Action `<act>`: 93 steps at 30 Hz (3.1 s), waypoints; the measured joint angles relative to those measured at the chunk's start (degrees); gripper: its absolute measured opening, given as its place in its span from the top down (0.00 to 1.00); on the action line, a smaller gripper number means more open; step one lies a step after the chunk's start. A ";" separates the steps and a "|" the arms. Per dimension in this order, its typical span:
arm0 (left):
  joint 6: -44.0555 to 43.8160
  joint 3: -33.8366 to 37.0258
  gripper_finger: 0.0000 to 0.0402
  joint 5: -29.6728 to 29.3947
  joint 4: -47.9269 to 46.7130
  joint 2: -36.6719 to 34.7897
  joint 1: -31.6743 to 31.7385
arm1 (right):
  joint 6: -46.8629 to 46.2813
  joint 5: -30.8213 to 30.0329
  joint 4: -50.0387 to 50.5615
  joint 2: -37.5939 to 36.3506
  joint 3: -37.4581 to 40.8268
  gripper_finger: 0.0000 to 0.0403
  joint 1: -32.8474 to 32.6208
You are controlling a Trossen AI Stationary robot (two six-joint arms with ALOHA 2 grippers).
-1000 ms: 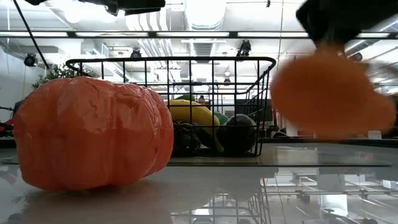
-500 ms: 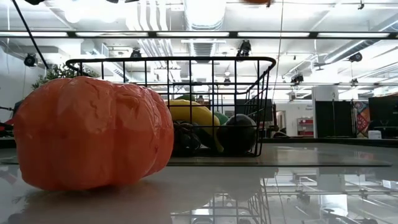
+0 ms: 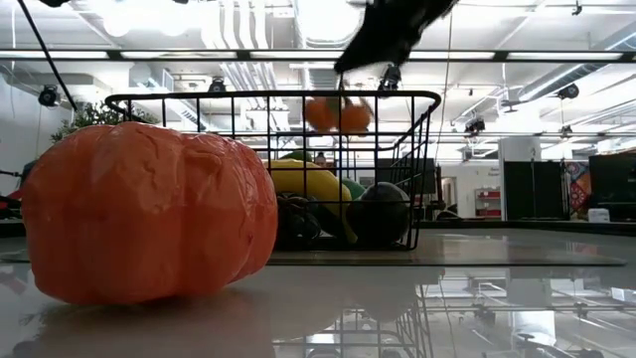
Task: Build produce basket
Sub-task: Put the orange tangerines into the black wire basket, then put the green pear into the black wire basket
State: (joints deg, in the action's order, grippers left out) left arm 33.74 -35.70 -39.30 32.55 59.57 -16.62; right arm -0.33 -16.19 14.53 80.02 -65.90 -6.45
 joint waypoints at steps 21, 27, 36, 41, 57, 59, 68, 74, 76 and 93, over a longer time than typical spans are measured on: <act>1.75 0.02 0.37 -1.56 0.00 -0.61 0.11 | -9.46 -9.98 2.11 4.10 2.90 0.95 3.10; 1.75 0.01 0.37 -1.56 0.05 -0.61 0.11 | -10.26 -10.92 2.24 4.49 3.01 0.84 3.10; 1.70 0.00 0.37 -1.55 0.02 -0.61 0.11 | -10.28 -10.95 6.05 3.63 0.84 0.68 3.11; 1.68 0.01 0.37 -1.54 0.00 -0.61 0.11 | -10.26 -10.96 9.25 2.67 -1.70 0.63 3.04; 1.59 -0.49 0.37 -1.50 0.01 -0.63 0.07 | -36.37 4.86 40.72 -2.33 -18.98 0.62 -6.31; 1.61 -0.61 0.37 -1.48 0.00 -0.63 0.07 | -43.73 7.90 44.05 -2.68 -18.74 0.61 -8.00; 3.55 -0.61 0.37 -1.46 0.00 -0.63 0.11 | -75.42 15.18 57.46 -1.81 -13.70 0.54 -20.18; 4.70 -1.02 0.37 -1.39 0.01 -0.63 0.11 | -92.55 19.84 59.12 -1.83 -8.62 0.41 -28.13; 4.83 -1.05 0.37 -1.36 -0.02 -0.63 0.11 | -97.04 21.91 59.05 -1.82 -6.85 0.35 -28.97; 6.05 -0.87 0.37 -1.39 -0.01 -0.63 0.11 | -87.62 27.15 46.57 -1.83 5.49 0.17 -28.11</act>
State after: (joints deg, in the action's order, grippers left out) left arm 39.79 -36.58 -40.69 32.53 58.94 -16.51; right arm -87.95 10.96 61.10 78.19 -60.41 -34.57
